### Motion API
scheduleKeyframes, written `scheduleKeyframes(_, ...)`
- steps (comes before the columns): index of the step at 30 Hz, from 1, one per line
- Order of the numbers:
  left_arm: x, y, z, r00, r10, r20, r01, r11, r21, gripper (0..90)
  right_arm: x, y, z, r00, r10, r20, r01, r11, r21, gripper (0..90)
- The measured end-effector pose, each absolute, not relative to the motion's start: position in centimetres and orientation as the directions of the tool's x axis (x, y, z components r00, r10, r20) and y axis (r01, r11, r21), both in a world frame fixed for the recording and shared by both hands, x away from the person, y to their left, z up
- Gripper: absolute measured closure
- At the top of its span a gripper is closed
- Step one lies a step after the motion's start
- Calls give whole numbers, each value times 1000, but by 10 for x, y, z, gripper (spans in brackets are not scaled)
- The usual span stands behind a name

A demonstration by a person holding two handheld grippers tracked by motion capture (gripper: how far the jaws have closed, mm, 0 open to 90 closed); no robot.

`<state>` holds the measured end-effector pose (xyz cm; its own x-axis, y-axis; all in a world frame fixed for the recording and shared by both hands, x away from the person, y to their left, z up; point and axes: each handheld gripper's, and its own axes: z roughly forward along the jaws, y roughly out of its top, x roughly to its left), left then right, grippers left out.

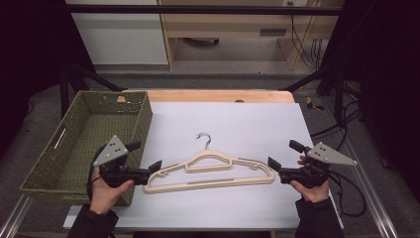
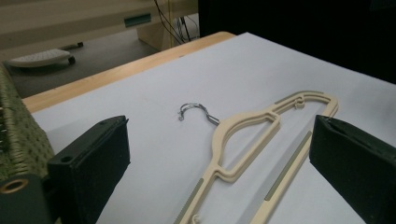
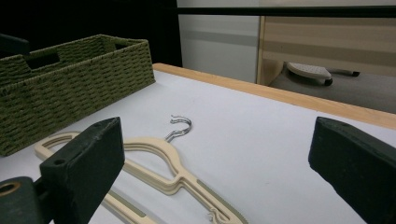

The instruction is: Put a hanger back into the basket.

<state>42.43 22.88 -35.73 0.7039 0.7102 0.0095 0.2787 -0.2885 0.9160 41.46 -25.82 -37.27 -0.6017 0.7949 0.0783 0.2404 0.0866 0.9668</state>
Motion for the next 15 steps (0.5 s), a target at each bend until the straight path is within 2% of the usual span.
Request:
scheduleKeyframes(9,438,195,-371,735,678,19,323,-375,869,67,415,-257,-373,-607,791,76,241,92,966,42)
scheduleKeyframes(15,455,179,-398,731,683,0,397,-425,813,88,416,-256,-374,-608,791,73,244,99,965,43)
